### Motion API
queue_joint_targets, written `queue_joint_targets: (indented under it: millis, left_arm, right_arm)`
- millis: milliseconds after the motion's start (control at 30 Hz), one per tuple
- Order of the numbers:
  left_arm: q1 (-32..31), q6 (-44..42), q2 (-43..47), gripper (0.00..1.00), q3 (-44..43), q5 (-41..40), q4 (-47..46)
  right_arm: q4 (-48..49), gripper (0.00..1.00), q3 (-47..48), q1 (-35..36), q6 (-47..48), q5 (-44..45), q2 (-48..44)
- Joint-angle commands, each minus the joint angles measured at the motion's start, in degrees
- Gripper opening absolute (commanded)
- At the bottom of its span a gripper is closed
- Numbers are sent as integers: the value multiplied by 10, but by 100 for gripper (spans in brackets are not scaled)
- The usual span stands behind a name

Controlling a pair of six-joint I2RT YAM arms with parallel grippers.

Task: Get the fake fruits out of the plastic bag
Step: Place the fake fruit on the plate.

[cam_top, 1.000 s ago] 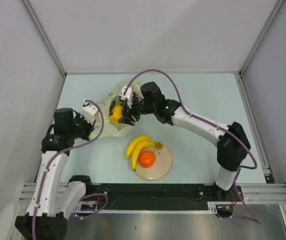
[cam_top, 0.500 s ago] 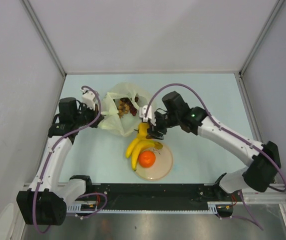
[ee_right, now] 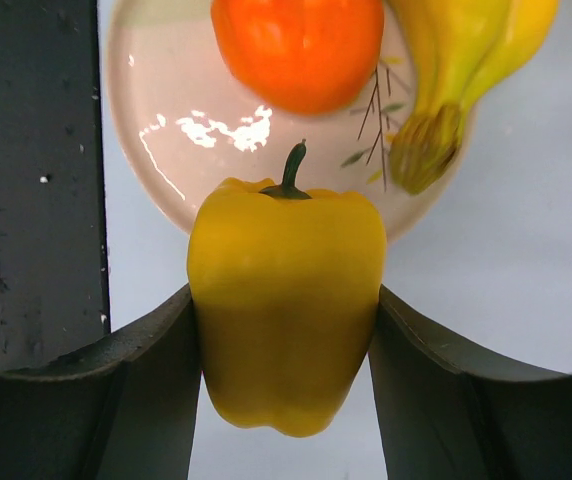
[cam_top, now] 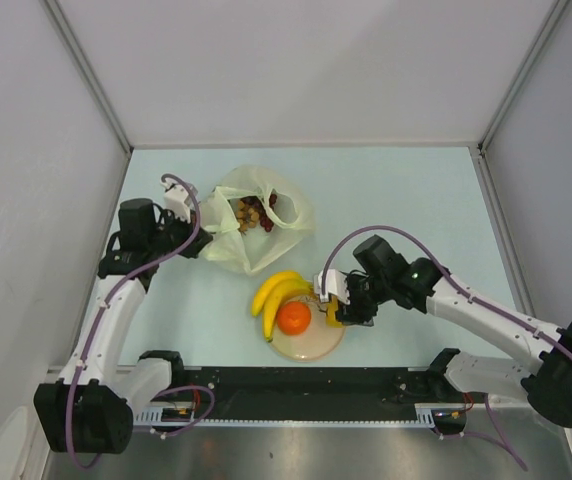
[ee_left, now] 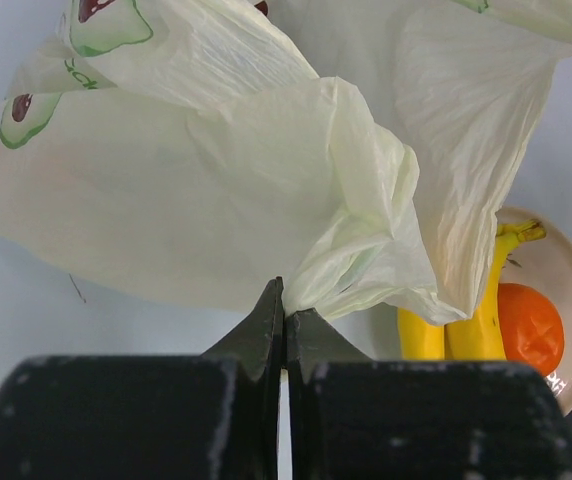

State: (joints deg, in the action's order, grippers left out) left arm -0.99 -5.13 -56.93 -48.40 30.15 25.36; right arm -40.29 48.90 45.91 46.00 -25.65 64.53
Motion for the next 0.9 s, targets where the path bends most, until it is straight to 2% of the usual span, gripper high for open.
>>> queue_joint_targets:
  millis: [0,167,367,633,867]
  left_arm:
    - [-2,15,16,0,6,13,-18]
    - [-2,17,23,0,11,18,-17]
    - [-3,17,28,0,20,14,-20]
    - [-3,18,29,0,23,13,-28]
    - [-2,15,30,0,30,13,-32]
  right_arm:
    - [74,0,-37,11,-60,59,-12]
    - [141,0,-75,12,-122,77,-8]
    - [178,0,-93,13,-173,95,-5]
    - [241,0,-107,18,-195,109,17]
    - [269,0,-107,37,-169,117,40]
